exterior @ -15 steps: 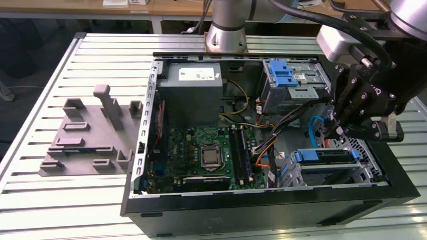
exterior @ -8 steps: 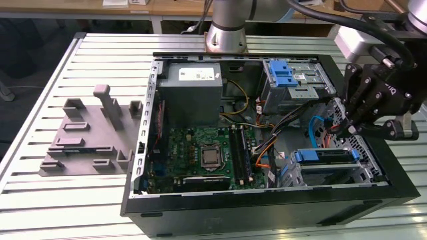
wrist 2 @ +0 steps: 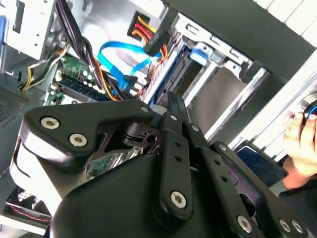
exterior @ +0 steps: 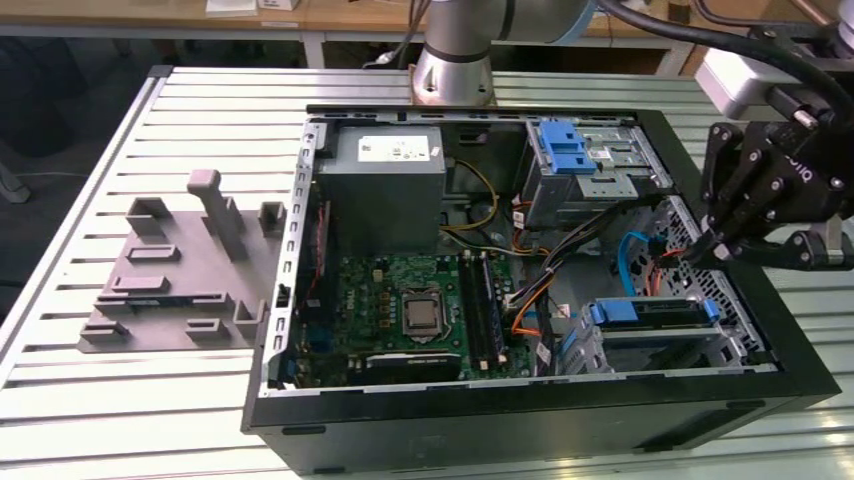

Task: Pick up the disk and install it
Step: 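Insert the first disk wire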

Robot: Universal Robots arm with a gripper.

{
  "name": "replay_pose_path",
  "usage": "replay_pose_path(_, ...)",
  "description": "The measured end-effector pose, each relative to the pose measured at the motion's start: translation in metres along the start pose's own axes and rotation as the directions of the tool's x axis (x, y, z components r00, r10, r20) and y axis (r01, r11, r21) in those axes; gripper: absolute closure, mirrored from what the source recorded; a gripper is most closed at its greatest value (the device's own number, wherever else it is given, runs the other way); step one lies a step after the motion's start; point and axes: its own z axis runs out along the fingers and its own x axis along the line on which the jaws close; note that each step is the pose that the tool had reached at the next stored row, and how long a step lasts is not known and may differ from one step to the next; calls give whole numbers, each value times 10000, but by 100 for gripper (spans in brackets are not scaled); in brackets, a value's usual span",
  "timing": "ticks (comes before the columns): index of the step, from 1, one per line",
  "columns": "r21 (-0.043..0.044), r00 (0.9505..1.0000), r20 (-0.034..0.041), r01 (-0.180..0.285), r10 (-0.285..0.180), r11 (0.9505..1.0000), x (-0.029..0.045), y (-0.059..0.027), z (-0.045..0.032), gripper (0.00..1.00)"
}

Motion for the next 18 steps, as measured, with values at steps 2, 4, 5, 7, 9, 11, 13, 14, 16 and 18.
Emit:
replay_pose_path(2, 1, 10000, 0, -22, 22, 10000, -29, -23, 4, 89)
replay_pose_path(4, 2, 9999, 2, -109, 109, 9999, -43, -33, 9, 89)
replay_pose_path(5, 4, 9999, 4, -164, 164, 9999, -49, -39, 13, 89)
replay_pose_path(7, 5, 9998, 6, -217, 217, 9998, -64, -62, 24, 89)
replay_pose_path(9, 3, 9997, 4, -233, 233, 9997, -82, -99, 34, 89)
replay_pose_path(11, 2, 9997, 4, -238, 238, 9997, -106, -129, 43, 89)
replay_pose_path(13, 2, 9997, 4, -239, 239, 9997, -133, -148, 51, 89)
replay_pose_path(14, 2, 9997, 4, -240, 240, 9997, -147, -158, 55, 89)
replay_pose_path(16, -1, 9997, 5, -243, 243, 9997, -183, -179, 64, 89)
replay_pose_path(18, -16, 9997, 4, -246, 246, 9997, -221, -200, 70, 89)
